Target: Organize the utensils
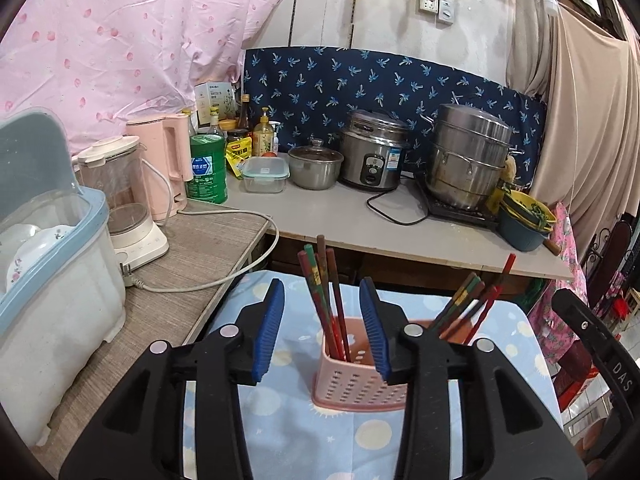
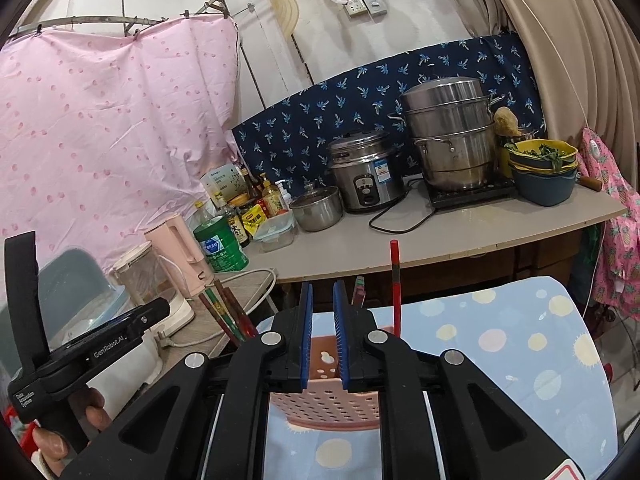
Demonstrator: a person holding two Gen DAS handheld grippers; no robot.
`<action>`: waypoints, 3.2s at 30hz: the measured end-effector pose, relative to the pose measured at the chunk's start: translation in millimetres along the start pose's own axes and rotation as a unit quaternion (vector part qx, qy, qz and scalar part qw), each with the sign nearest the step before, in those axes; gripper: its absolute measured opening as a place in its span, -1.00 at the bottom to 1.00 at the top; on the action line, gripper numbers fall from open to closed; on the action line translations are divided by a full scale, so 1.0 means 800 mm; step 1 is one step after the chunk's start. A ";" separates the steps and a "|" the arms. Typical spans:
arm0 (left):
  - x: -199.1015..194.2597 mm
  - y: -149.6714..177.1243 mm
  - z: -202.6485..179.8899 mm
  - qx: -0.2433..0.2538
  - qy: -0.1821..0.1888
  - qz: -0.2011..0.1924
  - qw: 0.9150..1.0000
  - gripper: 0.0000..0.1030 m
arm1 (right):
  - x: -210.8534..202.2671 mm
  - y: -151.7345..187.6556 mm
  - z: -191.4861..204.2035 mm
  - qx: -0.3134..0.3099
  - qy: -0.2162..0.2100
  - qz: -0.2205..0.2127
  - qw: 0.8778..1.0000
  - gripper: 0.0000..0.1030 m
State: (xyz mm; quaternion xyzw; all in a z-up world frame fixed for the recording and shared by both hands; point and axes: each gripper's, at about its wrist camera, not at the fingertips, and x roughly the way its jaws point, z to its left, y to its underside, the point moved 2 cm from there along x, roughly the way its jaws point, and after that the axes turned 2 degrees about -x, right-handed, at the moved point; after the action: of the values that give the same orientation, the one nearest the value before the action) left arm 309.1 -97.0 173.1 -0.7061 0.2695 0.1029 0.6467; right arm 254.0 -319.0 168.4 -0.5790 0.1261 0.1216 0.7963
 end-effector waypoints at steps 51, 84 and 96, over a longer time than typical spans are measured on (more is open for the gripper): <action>-0.106 0.123 0.023 0.036 -0.049 0.065 0.996 0.24 | -0.123 0.131 0.059 -0.088 0.051 0.090 0.991 -0.24; -0.078 0.157 0.011 0.046 -0.078 0.109 0.990 0.73 | -0.098 0.165 0.031 -0.077 0.084 0.143 0.983 0.51; -0.059 0.171 0.000 0.058 -0.084 0.131 0.986 0.76 | -0.084 0.174 0.021 -0.067 0.106 0.158 0.979 0.63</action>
State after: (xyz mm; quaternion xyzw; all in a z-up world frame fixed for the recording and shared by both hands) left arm 199.6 -87.5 79.1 -0.6150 0.3096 0.2300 0.6877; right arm 144.3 -264.8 72.1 -0.6135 0.2915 0.1916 0.7085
